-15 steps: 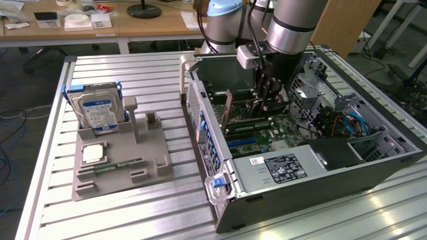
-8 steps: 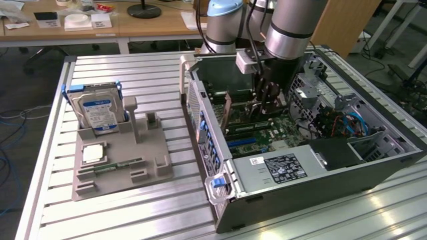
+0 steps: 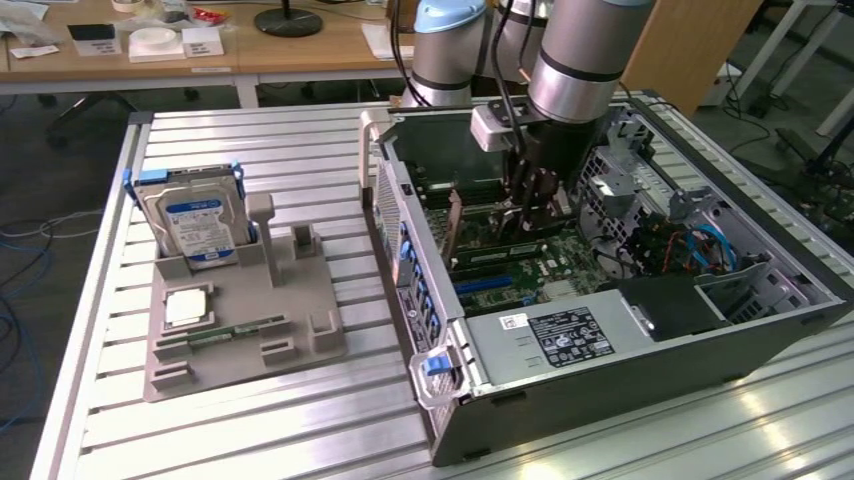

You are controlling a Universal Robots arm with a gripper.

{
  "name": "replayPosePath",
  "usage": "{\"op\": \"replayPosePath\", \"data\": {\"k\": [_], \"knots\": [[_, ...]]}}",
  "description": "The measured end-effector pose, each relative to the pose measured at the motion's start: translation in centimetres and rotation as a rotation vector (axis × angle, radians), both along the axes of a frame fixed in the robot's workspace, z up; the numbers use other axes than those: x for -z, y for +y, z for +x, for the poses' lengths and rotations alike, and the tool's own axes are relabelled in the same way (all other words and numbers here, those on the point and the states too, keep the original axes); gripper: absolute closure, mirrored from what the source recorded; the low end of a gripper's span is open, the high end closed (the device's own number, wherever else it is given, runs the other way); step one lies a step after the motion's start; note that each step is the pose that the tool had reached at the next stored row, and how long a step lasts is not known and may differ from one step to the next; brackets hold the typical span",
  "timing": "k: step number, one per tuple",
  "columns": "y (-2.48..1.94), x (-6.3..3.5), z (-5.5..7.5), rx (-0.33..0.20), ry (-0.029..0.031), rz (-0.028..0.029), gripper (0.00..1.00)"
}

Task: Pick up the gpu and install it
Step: 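Insert the gpu into the slot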

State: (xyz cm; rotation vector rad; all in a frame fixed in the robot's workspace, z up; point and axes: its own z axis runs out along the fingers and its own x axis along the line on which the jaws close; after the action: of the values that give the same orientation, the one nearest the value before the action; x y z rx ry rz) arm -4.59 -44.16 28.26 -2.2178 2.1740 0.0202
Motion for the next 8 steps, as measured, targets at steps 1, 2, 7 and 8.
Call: {"op": "replayPosePath", "data": {"k": [1,2,7,8], "knots": [[0.00,0.01,0.00,0.000,0.0000,-0.0001,0.72],[0.00,0.04,0.00,0.000,-0.0001,0.0002,0.72],[-0.47,0.08,0.00,0.000,0.0000,0.0000,0.72],[-0.47,0.13,-0.05,0.000,-0.0001,0.0002,0.72]]}}
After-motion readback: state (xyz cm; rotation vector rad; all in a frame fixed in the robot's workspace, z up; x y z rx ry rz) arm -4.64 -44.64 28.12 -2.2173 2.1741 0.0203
